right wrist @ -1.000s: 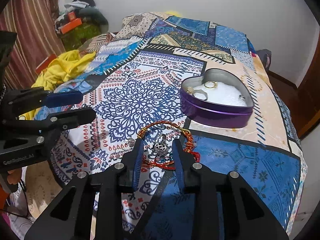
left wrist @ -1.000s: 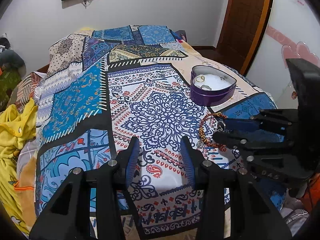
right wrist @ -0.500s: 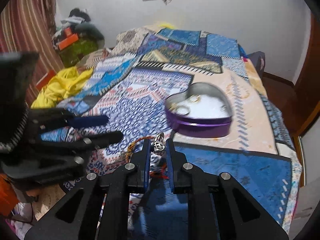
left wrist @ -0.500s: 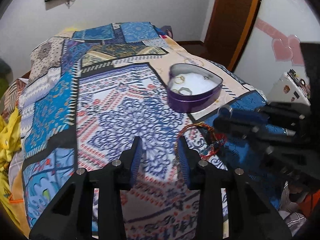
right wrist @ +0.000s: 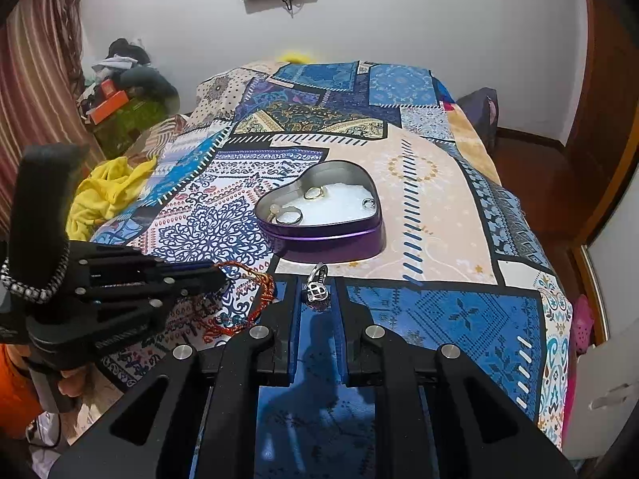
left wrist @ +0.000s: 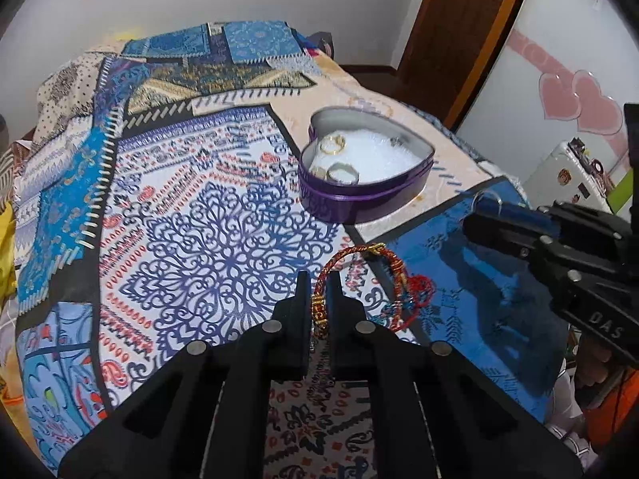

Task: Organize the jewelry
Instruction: 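Grasp the silver charm with the right gripper while the left gripper grasps the red beaded bracelet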

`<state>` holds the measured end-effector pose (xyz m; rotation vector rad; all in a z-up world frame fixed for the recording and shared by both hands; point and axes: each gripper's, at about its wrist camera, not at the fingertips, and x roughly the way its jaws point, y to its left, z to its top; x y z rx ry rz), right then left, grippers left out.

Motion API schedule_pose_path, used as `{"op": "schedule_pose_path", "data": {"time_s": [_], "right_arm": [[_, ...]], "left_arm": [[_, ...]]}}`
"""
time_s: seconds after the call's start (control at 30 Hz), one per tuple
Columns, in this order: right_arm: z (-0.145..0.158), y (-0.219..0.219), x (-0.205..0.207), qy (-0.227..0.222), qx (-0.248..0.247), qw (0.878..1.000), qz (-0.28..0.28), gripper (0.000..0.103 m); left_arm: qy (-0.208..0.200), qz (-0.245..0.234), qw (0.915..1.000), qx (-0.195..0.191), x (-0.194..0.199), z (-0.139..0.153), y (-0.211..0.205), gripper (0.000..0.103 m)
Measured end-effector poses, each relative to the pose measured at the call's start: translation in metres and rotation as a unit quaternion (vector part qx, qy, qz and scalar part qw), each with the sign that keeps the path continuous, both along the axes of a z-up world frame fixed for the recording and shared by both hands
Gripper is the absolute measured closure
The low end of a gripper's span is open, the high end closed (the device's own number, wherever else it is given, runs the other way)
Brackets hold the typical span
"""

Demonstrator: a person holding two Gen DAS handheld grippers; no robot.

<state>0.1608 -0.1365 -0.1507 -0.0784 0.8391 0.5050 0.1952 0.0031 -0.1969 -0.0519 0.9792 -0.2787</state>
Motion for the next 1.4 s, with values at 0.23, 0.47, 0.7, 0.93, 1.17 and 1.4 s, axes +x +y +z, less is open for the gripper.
{"op": "schedule_pose_path", "data": {"time_s": [0.23, 0.47, 0.7, 0.93, 1.17, 1.4], "right_arm": [[0.011, -0.006, -0.003, -0.014, 0.007, 1.0, -0.007, 0.09], [0.02, -0.011, -0.003, -0.026, 0.012, 0.999, -0.015, 0.09], [0.023, -0.015, -0.003, -0.03, 0.016, 0.999, -0.02, 0.09], [0.018, -0.019, -0.002, -0.023, 0.012, 0.999, -0.02, 0.09], [0.017, -0.022, -0.001, -0.022, 0.012, 0.999, -0.019, 0.09], [0.019, -0.031, -0.004, -0.025, 0.016, 0.999, -0.026, 0.09]], "left_arm": [[-0.043, 0.007, 0.999, -0.002, -0.012, 0.034, 0.002, 0.098], [-0.076, 0.006, 0.9971, 0.002, -0.019, 0.059, 0.0, 0.098], [-0.051, -0.018, 0.9985, -0.007, -0.014, 0.047, -0.011, 0.098], [-0.005, -0.04, 0.9969, 0.067, -0.014, 0.012, -0.031, 0.091], [-0.024, -0.032, 0.9983, 0.042, -0.03, 0.027, -0.025, 0.073], [-0.019, -0.055, 0.9982, 0.017, -0.035, 0.029, -0.042, 0.073]]}}
